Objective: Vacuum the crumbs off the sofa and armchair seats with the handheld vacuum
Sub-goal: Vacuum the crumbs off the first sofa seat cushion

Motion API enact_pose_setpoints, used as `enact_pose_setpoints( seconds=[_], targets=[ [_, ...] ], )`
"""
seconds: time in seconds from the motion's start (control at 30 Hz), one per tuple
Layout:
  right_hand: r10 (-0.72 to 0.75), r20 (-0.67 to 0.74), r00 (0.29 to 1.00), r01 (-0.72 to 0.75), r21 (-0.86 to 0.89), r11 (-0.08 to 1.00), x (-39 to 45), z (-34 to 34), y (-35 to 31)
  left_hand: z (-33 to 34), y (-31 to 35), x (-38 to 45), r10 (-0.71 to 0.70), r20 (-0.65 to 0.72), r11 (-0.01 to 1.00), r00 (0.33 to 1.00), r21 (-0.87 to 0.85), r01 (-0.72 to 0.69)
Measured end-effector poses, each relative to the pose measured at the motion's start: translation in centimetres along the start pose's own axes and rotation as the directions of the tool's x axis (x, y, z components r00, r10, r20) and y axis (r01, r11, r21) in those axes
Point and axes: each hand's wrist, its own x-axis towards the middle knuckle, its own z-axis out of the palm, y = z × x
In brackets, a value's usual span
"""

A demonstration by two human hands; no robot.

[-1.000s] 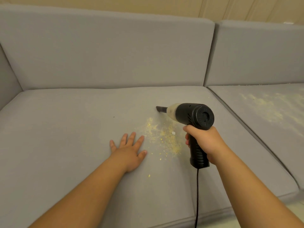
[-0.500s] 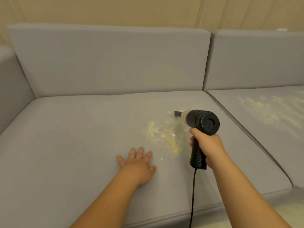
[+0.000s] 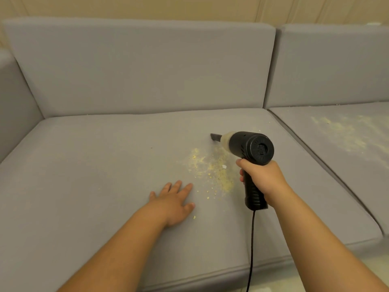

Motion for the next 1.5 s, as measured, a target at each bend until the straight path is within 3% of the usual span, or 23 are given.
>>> enact_pose_setpoints(
  seconds=[0.13,0.23,0.3,0.37,0.67,0.93,1.17,1.37,1.5],
  targets=[
    [-0.04,0.057,0.998,0.044,-0.057,0.997,-0.4,-1.0,0.2,-0.5,-0.1,0.2,0.015,0.009,1.0,1.0,-0.027,-0.014],
    [-0.062,-0.039,0.997,0.057,-0.099,0.993,-0.8,-1.8,1.1,-0.6,-0.6,0.5,0.02,0.002,1.0,1.0,-0.01,-0.02],
    [-0.04,-0.069,0.997,0.038,-0.034,0.999,-1.0,-1.9,1.6,-0.5,-0.9,0.6,0.014,-0.005,1.0,1.0,-0.004,-0.014],
    [-0.013,-0.034,0.999,0.013,0.018,1.0,-0.9,-1.9,1.8,-0.4,-0.9,0.6,0.008,-0.024,1.0,1.0,-0.003,-0.008],
    [-0.06,0.22,0.974,0.077,-0.066,0.995,-2.3,-2.1,0.6,-0.8,-4.0,-0.7,-0.053,-0.044,0.999,0.998,-0.01,0.052],
    [-0.075,0.113,0.991,0.09,-0.135,0.987,-3.3,-2.2,1.3,-0.1,-6.6,-2.6,-0.086,-0.021,0.996,0.996,0.013,0.086],
    [-0.044,0.261,0.964,0.071,-0.095,0.993,-6.0,-2.2,0.6,0.5,-5.2,-4.2,-0.043,0.0,0.999,0.999,0.003,0.043],
    [-0.071,0.083,0.994,0.083,-0.15,0.985,-8.3,-1.7,1.2,1.5,-5.0,-5.9,-0.051,0.013,0.997,0.999,0.059,0.051],
    [-0.049,0.05,0.998,0.054,-0.11,0.993,-9.3,-1.2,0.9,2.0,-5.0,-6.6,-0.069,0.03,0.996,0.997,0.06,0.067]
  ],
)
